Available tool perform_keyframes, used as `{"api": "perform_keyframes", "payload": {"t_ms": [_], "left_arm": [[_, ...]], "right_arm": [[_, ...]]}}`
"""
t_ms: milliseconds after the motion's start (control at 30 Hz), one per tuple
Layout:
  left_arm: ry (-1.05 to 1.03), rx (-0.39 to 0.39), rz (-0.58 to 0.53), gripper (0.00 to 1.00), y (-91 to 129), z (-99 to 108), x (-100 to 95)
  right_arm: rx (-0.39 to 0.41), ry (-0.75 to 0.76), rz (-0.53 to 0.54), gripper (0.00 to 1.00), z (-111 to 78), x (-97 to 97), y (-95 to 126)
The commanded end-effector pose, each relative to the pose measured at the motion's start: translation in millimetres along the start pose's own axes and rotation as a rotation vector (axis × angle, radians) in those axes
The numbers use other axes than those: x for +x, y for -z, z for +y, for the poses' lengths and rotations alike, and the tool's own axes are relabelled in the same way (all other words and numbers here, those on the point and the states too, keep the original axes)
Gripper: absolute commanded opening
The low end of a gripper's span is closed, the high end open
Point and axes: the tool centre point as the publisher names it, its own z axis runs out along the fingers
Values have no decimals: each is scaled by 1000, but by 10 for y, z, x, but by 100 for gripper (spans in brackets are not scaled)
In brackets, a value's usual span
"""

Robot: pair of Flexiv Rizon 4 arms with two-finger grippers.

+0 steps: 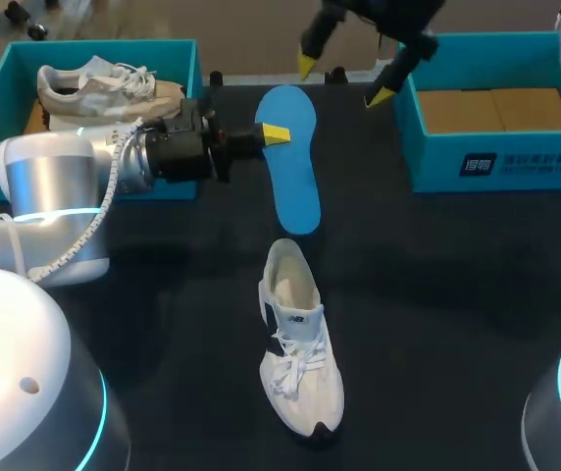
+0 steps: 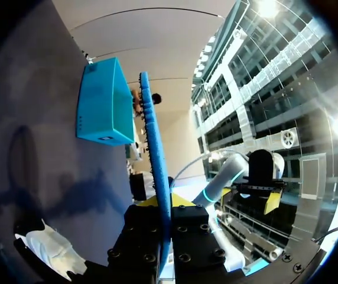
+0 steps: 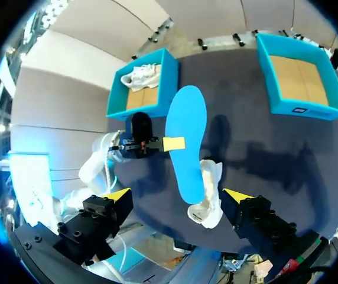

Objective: Take the shoe out of the shoebox, open the shoe tongue, remove and reinsert the insole, then place the shoe into the shoebox

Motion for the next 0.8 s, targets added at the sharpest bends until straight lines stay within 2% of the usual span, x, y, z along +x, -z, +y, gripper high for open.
{"api": "perform_keyframes", "payload": {"t_ms": [33, 267, 433, 800], "left_arm": [[0, 4, -1, 0, -5, 12, 0], [0, 4, -1, 0, -5, 12, 0], [0, 4, -1, 0, -5, 12, 0], [0, 4, -1, 0, -5, 12, 0]], "right_arm": [[-4, -1, 463, 100, -43, -131, -18], [18, -4, 603, 100, -4, -246, -118], [11, 0, 743, 100, 32, -380, -206], [4, -22, 906, 100, 79, -573, -290]]}}
